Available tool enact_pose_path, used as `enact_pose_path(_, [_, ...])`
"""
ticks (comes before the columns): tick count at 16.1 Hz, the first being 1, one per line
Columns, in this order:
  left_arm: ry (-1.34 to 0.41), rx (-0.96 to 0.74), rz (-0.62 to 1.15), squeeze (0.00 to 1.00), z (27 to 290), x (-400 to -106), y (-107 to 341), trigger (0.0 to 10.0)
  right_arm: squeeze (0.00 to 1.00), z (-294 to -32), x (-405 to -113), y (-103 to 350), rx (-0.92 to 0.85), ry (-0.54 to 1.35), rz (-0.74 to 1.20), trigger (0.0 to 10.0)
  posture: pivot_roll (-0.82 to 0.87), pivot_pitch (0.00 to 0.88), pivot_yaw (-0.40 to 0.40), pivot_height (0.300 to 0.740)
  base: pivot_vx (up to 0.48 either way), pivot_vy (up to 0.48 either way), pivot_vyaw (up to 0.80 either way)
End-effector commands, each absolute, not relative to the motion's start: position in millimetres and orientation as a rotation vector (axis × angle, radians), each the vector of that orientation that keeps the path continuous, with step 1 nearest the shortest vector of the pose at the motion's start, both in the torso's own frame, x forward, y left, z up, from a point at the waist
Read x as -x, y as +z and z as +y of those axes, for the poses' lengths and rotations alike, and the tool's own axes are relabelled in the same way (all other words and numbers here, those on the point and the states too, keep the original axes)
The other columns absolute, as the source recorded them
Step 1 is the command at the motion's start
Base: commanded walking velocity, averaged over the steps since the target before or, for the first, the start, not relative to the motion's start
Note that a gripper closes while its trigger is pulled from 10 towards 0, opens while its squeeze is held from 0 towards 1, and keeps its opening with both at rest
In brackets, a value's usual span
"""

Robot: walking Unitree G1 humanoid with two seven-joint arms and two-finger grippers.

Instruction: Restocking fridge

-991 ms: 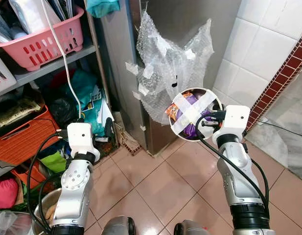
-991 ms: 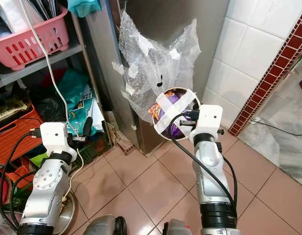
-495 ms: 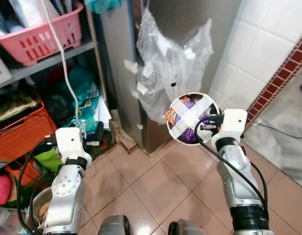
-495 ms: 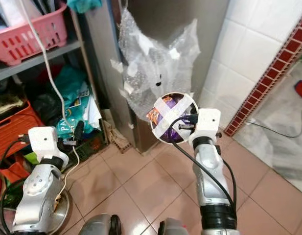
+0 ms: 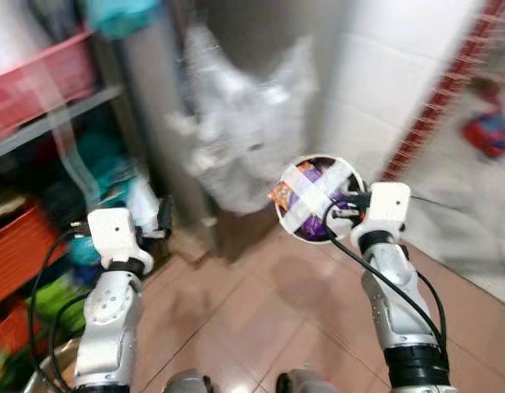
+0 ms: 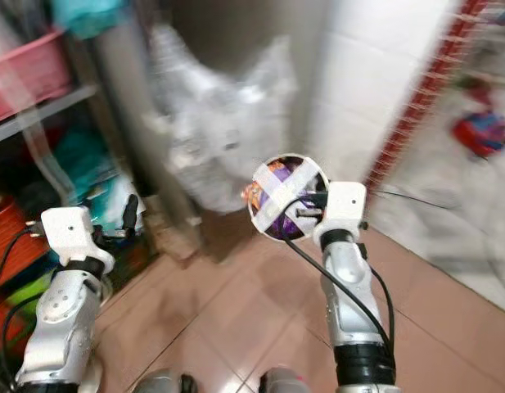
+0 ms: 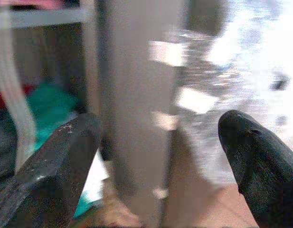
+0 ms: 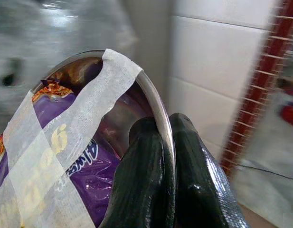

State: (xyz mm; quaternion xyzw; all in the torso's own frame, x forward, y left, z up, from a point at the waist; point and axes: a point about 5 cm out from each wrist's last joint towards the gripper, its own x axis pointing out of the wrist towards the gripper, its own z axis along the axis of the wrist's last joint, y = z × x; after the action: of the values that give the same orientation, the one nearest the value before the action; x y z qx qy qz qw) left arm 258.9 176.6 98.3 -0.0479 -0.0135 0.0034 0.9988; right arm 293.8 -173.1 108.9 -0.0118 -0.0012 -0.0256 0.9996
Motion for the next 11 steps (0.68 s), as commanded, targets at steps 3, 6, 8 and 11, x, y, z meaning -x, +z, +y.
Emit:
enact_pose_path(3, [0.013, 0.105, -0.017, 0.00, 178.8, -258.2, 98.3, 10.0, 0.00, -169.3, -295.4, 114.9, 0.017, -0.038, -0.034, 10.0, 0.04, 0.087, 0.029, 0.740, 0.000, 0.445, -0.80])
enact_pose_path(6, [0.011, 0.110, -0.012, 0.00, 178.0, -259.0, 97.7, 10.0, 0.00, -168.9, -295.0, 114.0, 0.021, -0.037, -0.033, 10.0, 0.04, 0.085, 0.030, 0.740, 0.000, 0.000, -0.80])
enact_pose_path(8, [0.010, 0.111, -0.010, 0.00, 177.4, -259.8, 97.7, 10.0, 0.00, -168.5, -296.1, 114.9, 0.020, -0.036, -0.034, 10.0, 0.03, 0.084, 0.028, 0.740, 0.000, 0.000, -0.80])
enact_pose_path(11, [0.011, 0.119, -0.006, 0.00, 176.7, -260.6, 97.5, 10.0, 0.00, -168.0, -297.8, 116.1, 0.017, -0.035, -0.037, 10.0, 0.04, 0.083, 0.026, 0.740, 0.000, 0.000, -0.80])
